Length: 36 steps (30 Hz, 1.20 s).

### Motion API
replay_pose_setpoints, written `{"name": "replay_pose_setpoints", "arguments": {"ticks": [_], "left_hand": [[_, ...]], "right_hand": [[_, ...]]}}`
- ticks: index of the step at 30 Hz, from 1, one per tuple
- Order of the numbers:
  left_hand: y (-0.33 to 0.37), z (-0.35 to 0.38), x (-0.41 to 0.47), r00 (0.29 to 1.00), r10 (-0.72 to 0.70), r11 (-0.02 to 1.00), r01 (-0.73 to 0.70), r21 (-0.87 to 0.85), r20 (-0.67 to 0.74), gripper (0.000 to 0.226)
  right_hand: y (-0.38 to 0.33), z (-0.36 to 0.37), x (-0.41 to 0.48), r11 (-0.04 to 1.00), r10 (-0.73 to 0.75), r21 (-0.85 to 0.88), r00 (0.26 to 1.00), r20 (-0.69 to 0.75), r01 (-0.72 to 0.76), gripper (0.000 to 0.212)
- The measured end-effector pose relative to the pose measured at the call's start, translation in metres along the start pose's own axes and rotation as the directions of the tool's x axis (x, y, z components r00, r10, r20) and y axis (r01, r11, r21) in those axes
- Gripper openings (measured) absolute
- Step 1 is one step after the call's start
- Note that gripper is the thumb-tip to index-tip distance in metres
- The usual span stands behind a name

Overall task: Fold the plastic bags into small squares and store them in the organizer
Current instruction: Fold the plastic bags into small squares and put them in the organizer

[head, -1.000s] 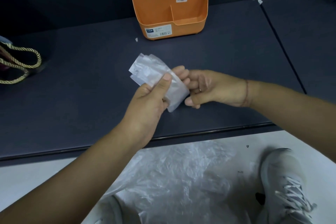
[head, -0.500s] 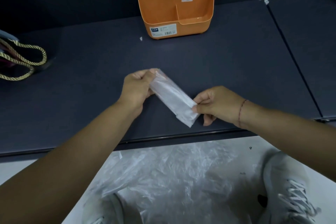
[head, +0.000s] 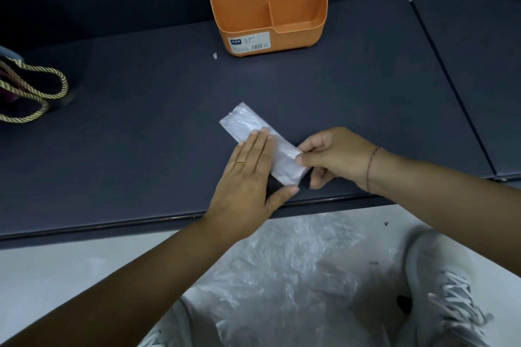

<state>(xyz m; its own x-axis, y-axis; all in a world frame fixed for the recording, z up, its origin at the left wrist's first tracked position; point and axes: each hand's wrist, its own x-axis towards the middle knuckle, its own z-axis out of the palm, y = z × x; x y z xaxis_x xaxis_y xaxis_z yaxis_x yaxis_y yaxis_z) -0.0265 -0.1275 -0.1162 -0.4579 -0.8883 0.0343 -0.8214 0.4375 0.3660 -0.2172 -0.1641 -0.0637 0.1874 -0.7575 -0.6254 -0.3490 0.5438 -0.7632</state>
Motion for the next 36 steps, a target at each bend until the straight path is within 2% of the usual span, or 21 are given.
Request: {"name": "replay_pose_setpoints", "arguments": {"ticks": [3, 5, 7, 9, 10, 14, 17, 20, 23, 26, 28, 31, 36], "left_hand": [[-0.003, 0.003, 0.001, 0.997, 0.027, 0.986, -0.038, 0.165, 0.067, 0.104], [-0.002, 0.003, 0.001, 0.996, 0.032, 0.978, -0.048, 0.203, 0.082, 0.104], [-0.001, 0.003, 0.0, 0.996, 0.03, 0.973, -0.049, 0.224, 0.088, 0.104], [-0.001, 0.003, 0.0, 0.995, 0.033, 0.972, -0.054, 0.229, 0.093, 0.105], [-0.002, 0.003, 0.0, 0.995, 0.038, 0.973, -0.058, 0.225, 0.094, 0.105], [-0.002, 0.005, 0.0, 0.995, 0.049, 0.975, -0.067, 0.214, 0.087, 0.106], [-0.002, 0.005, 0.001, 0.996, 0.055, 0.977, -0.067, 0.204, 0.066, 0.107], [-0.002, 0.006, 0.0, 0.997, 0.049, 0.975, -0.059, 0.213, 0.052, 0.109], [0.0, 0.003, 0.0, 0.997, 0.073, 0.975, -0.067, 0.213, -0.016, 0.108], [0.004, 0.0, -0.007, 0.97, 0.238, 0.944, -0.217, 0.248, -0.056, 0.098], [0.006, 0.003, -0.015, 0.951, 0.309, 0.907, -0.297, 0.297, 0.007, 0.092], [0.005, 0.009, -0.022, 0.952, 0.288, 0.89, -0.305, 0.338, 0.101, 0.087], [0.002, 0.007, -0.021, 0.94, 0.312, 0.882, -0.341, 0.326, 0.14, 0.081]], "right_hand": [[0.004, -0.003, -0.004, 0.995, -0.039, 0.093, 0.999, -0.035, 0.042, 0.013], [0.011, -0.006, -0.007, 0.991, -0.111, 0.055, 0.987, -0.119, 0.118, 0.021], [0.018, -0.01, -0.009, 0.964, -0.226, -0.193, 0.949, -0.222, 0.185, 0.023], [0.022, -0.01, -0.009, 0.865, -0.343, -0.464, 0.898, -0.275, 0.189, 0.029], [0.022, -0.008, -0.009, 0.82, -0.384, -0.542, 0.881, -0.277, 0.187, 0.034], [0.025, 0.015, -0.001, 0.641, -0.542, -0.734, 0.809, -0.226, 0.225, 0.053], [0.036, 0.022, 0.006, 0.528, -0.631, -0.826, 0.742, -0.226, 0.198, 0.041], [0.045, 0.015, 0.003, 0.531, -0.658, -0.829, 0.702, -0.271, 0.177, 0.035], [0.049, 0.008, -0.002, 0.579, -0.635, -0.788, 0.722, -0.276, 0.208, 0.035], [0.048, 0.006, -0.004, 0.617, -0.605, -0.753, 0.749, -0.27, 0.227, 0.034], [0.048, 0.008, -0.005, 0.623, -0.6, -0.749, 0.752, -0.272, 0.226, 0.025], [0.046, 0.01, -0.006, 0.637, -0.589, -0.74, 0.756, -0.284, 0.218, 0.019], [0.039, 0.008, -0.007, 0.681, -0.504, -0.707, 0.822, -0.265, 0.19, 0.02]]}}
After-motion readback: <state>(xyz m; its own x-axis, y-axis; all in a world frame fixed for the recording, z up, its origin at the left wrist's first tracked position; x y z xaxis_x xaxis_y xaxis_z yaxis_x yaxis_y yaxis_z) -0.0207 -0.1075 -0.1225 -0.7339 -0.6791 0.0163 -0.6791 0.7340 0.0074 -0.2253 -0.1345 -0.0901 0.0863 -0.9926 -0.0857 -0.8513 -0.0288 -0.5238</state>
